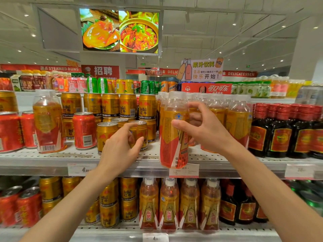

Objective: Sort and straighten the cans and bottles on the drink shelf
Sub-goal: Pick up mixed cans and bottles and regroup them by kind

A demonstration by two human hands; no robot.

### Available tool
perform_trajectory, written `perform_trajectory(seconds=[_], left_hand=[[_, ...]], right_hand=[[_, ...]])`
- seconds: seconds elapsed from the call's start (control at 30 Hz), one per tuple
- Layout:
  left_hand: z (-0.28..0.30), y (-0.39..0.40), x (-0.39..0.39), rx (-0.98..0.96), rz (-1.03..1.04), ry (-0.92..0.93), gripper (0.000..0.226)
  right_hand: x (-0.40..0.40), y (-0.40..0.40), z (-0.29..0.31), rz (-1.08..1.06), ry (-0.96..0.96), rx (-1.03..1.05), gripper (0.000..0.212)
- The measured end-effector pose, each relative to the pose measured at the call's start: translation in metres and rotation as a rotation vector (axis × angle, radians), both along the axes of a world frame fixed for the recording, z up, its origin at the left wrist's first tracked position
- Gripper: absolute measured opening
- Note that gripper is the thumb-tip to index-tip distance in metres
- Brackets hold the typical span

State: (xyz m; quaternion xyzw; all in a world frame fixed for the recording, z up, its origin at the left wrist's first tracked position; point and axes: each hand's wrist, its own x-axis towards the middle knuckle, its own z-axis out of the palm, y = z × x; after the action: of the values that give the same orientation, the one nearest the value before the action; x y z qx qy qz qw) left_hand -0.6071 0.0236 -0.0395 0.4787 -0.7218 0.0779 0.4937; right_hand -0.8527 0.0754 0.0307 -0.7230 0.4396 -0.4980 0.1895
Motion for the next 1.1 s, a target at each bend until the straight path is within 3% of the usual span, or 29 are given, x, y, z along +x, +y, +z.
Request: perform_trajectory(seconds=[0.13,0.4,0.67,1.1], left_hand=[[0.004,0.004,-0.029,0.036,-0.155,0.045,0.044],[0.011,-0.012,-0.090,0.116,-0.216,0.003,0.074],[0.011,-0.009,-0.086,0.099,-0.189,0.014,0.054],[0.012,-0.002,-0.062,0.072,-0.128,-0.004,0.055]], right_hand=[[-0.023,0.009,0.001,-0.036,-0.008,0.009,0.063],[-0.060,0.010,-0.008,-0.249,0.044,-0.077,0.059],[-0.061,0.000,-0.015,-0.358,0.104,-0.086,0.076],[-0.038,-0.016,-0.025,-0.495,0.261,-0.155,0.087]])
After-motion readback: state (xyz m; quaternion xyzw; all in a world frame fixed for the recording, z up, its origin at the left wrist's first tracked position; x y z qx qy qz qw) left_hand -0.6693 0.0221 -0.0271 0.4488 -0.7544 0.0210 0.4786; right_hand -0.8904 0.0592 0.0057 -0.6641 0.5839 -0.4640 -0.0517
